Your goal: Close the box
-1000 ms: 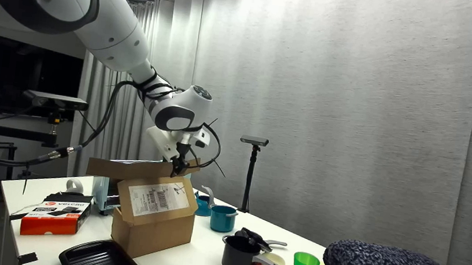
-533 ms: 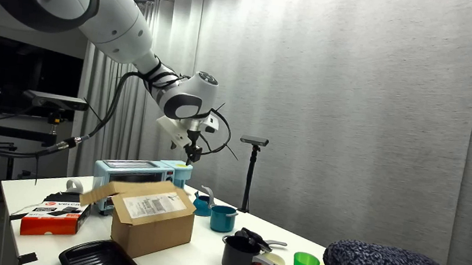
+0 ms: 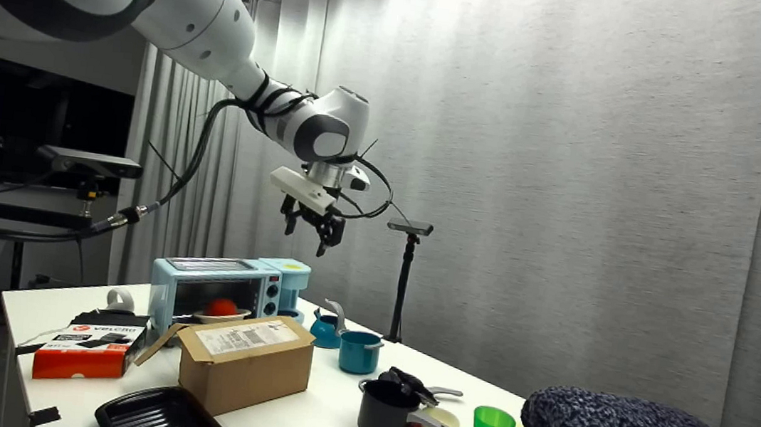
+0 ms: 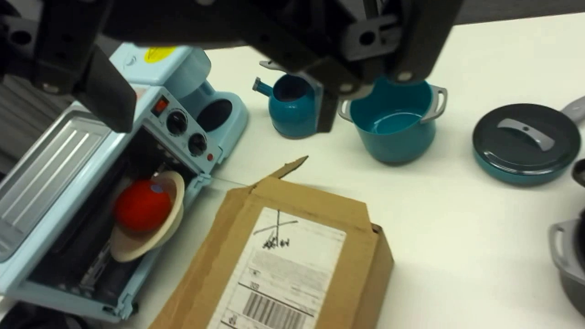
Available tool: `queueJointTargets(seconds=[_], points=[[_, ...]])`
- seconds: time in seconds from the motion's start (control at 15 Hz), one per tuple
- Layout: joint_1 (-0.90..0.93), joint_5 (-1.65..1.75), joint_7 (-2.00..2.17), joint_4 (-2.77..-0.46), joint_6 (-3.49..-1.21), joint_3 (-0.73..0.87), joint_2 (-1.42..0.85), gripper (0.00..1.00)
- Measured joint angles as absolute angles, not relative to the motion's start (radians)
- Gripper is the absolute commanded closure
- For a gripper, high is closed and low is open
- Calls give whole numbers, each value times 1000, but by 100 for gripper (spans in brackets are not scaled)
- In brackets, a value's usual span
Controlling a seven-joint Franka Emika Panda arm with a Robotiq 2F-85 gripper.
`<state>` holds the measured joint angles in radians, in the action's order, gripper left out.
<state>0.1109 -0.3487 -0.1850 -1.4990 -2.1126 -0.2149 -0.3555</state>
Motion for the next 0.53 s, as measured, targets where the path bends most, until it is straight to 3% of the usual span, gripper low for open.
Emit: queueJointTargets(seconds=[0.53], points=[[68, -307, -190, -1419, -1855, -162, -307, 0]])
